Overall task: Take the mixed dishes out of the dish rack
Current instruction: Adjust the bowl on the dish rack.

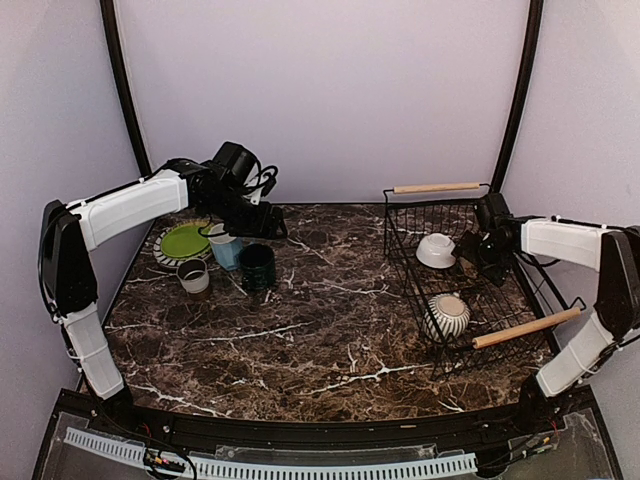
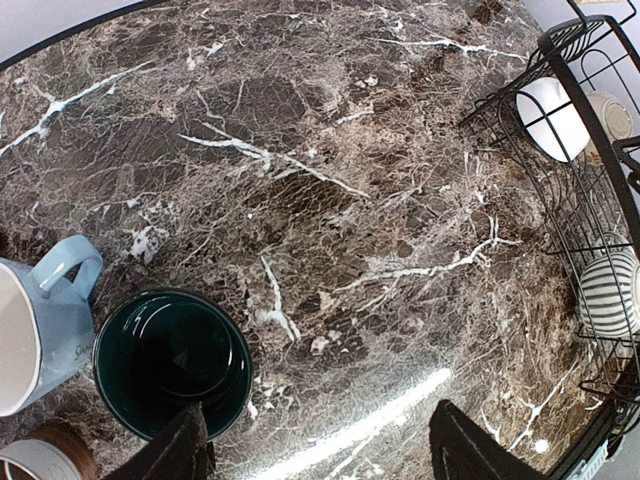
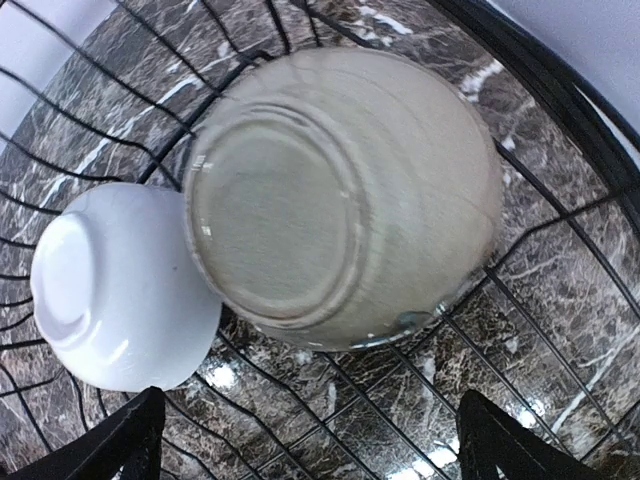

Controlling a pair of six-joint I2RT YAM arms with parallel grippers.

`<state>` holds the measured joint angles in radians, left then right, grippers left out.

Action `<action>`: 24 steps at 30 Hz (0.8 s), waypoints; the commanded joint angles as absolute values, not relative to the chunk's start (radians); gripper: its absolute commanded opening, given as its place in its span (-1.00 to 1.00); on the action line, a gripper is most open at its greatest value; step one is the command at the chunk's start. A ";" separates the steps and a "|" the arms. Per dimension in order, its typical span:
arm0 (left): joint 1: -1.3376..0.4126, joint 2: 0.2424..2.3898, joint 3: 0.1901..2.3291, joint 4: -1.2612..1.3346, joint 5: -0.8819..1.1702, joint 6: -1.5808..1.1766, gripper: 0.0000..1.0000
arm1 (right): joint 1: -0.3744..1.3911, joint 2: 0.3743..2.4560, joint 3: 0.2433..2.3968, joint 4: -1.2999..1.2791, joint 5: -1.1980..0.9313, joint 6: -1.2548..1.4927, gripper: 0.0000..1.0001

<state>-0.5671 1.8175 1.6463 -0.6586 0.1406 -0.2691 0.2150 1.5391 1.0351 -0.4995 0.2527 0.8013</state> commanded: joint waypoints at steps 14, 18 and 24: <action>-0.572 1.792 1.651 -0.671 0.161 -0.275 0.51 | 0.169 1.505 0.791 -0.081 0.339 1.127 0.97; -0.572 1.789 1.651 -0.670 0.162 -0.275 0.50 | 0.164 1.507 0.761 -0.027 0.366 1.122 0.97; -0.572 1.785 1.651 -0.670 0.164 -0.275 0.51 | 0.151 1.562 0.742 0.117 0.334 1.023 0.97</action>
<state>-0.5671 1.8175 1.6463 -0.6590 0.1524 -0.2699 0.1692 1.5188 0.7528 -0.0181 0.3122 1.0782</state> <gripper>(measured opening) 0.754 0.986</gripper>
